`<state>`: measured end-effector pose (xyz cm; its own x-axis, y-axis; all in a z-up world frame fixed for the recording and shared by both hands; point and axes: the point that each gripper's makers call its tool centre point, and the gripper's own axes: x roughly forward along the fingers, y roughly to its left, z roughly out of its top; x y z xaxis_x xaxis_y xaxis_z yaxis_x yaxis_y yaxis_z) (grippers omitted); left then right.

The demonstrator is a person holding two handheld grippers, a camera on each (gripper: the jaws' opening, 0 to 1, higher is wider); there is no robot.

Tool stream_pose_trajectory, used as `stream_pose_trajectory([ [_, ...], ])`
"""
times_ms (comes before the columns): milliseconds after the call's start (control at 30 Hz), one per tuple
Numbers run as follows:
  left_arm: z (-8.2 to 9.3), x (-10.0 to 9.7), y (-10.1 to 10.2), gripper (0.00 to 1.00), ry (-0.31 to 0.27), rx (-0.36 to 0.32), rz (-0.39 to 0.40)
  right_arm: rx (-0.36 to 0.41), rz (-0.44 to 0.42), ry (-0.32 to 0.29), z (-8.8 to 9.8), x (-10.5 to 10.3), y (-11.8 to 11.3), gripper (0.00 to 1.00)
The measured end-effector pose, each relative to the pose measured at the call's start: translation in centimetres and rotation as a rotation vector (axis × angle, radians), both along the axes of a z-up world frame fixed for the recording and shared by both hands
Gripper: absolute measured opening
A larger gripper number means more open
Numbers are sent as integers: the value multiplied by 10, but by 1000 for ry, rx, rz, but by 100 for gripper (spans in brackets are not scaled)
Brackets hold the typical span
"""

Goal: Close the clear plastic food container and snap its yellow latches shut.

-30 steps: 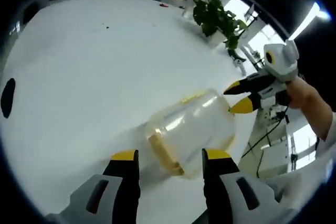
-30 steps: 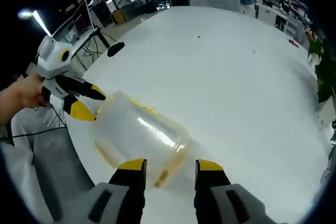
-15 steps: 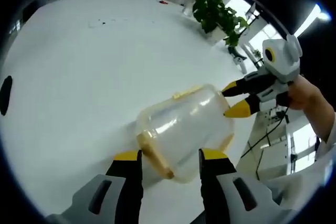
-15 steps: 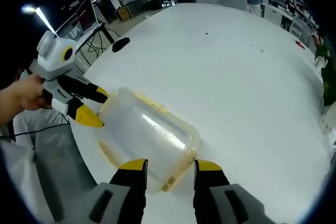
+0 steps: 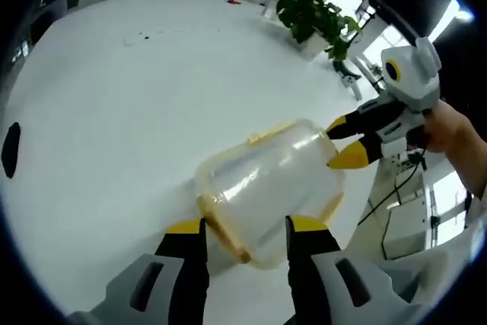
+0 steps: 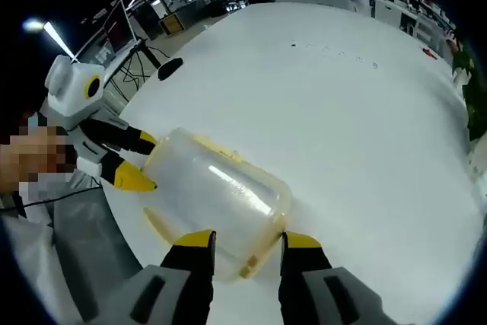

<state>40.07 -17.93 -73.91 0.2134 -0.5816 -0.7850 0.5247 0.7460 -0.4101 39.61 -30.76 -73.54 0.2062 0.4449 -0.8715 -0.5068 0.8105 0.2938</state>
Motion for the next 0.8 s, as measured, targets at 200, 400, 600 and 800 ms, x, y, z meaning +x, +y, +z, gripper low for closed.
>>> stream_pose_trajectory([
  [200, 17, 1, 5, 36, 12, -30, 44, -3, 7, 16, -3, -2, 5, 31],
  [400, -1, 3, -6, 36, -3, -31, 12, 34, -22, 85, -4, -3, 5, 30],
  [600, -2, 2, -3, 37, 9, -18, 15, 65, -30, 90, -8, -5, 5, 33],
  [800, -2, 2, -3, 38, 22, -17, 21, 64, -51, 89, -6, -4, 5, 35],
])
